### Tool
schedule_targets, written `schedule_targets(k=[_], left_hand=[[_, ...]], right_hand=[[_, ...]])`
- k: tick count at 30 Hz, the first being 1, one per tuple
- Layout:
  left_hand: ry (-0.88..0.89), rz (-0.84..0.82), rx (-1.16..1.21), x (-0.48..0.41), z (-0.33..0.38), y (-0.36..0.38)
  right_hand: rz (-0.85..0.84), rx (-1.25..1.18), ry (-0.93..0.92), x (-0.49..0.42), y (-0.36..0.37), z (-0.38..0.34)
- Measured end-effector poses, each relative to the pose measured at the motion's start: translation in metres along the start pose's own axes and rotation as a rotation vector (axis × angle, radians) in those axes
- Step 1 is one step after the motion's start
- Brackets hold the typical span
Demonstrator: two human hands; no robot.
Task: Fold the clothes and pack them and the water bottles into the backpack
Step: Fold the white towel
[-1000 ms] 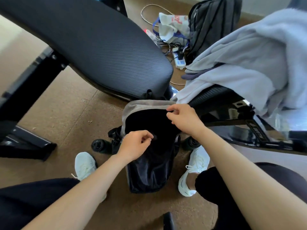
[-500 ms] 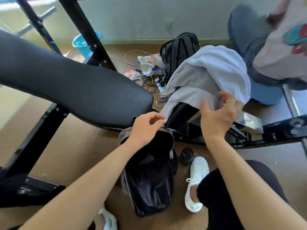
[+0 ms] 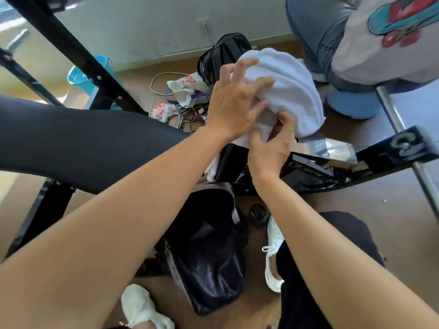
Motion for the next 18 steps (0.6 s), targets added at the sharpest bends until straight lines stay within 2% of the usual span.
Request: schedule_targets(k=[3, 7, 10, 12, 13, 15, 18], left_hand=[[-0.015, 0.047, -0.018, -0.015, -0.002, 0.004], [-0.084, -0.002, -0.043, -0.027, -0.005, 0.005], [0.022, -0.171, 0.104, -0.023, -0.01, 0.005], [0.092, -0.294, 0.089, -0.018, -0.012, 0.008], [0.101, -0.294, 0.078, -0.018, -0.013, 0.008], [0.07, -0.189, 0.098, -0.022, -0.014, 0.006], [-0.046, -0.104, 0.154, -0.028, -0.012, 0.004]], right_hand=[[0.004, 0.003, 0.025, 0.0, 0.001, 0.001], [0.076, -0.034, 0.042, 0.005, 0.002, 0.003], [0.076, -0.019, 0.019, 0.007, 0.004, 0.005], [0.059, -0.005, 0.006, 0.009, 0.006, 0.005], [0.059, -0.002, 0.002, 0.01, 0.007, 0.004], [0.06, 0.009, -0.003, 0.011, 0.007, 0.004], [0.056, 0.034, -0.006, 0.013, 0.005, 0.003]])
Point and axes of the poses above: each hand's wrist, its own x-axis away from the middle knuckle, its own y-axis out of the palm, z = x × y, the point moved 4 cm from there along -x, towards the middle knuckle, and after that the axes turned 9 degrees about z, right-handed, at the moved point
